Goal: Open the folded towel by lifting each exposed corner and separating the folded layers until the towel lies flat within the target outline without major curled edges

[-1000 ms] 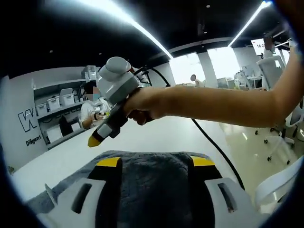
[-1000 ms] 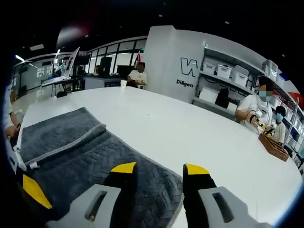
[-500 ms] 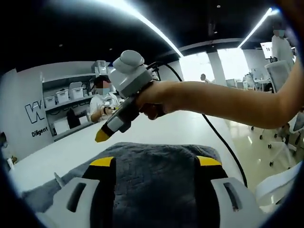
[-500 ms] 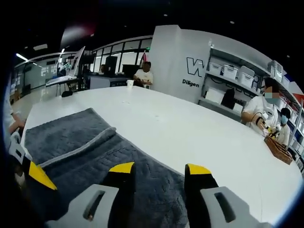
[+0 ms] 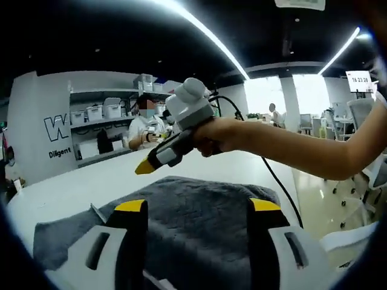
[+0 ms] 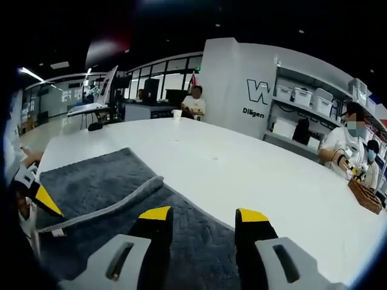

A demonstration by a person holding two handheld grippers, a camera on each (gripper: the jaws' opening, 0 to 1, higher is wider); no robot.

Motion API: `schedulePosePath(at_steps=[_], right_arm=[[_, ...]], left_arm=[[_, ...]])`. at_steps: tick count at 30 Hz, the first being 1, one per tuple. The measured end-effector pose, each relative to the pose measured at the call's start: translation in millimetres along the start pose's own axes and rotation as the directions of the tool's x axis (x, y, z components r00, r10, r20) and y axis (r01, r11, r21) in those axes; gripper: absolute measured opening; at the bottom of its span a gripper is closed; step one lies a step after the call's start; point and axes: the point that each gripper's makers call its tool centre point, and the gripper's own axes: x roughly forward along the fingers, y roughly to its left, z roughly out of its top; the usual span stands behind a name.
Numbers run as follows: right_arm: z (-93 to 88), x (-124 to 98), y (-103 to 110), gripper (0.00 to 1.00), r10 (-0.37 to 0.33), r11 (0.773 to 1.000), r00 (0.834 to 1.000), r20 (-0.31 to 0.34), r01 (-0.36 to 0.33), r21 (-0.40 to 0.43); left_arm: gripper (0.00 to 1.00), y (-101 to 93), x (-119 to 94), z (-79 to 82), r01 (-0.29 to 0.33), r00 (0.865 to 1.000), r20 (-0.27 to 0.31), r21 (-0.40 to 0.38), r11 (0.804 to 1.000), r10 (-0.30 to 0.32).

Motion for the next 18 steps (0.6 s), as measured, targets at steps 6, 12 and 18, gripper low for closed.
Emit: schedulePosePath(at_steps=[6, 12, 18], right_arm=[[6.1, 8, 10, 0.37, 0.035, 0.999, 0.999, 0.012, -0.035, -0.010], [10.8, 18, 23, 0.37, 0.062, 0.998, 0.998, 0.024, -0.062, -0.006], [13.1, 27, 39, 0.36, 0.097, 0.995, 0.995, 0.025, -0.097, -0.016]], left_arm=[[0.63, 3.3, -18, -2.9, -0.005, 1.000, 0.007, -0.019, 1.000, 0.005], [0.63, 9.2, -39, -19.2, -0.051, 0.998, -0.045, 0.006, 0.999, 0.052], [0.62, 15.9, -48, -32.4, -0.079, 0.994, -0.081, 0.010, 0.997, 0.080]])
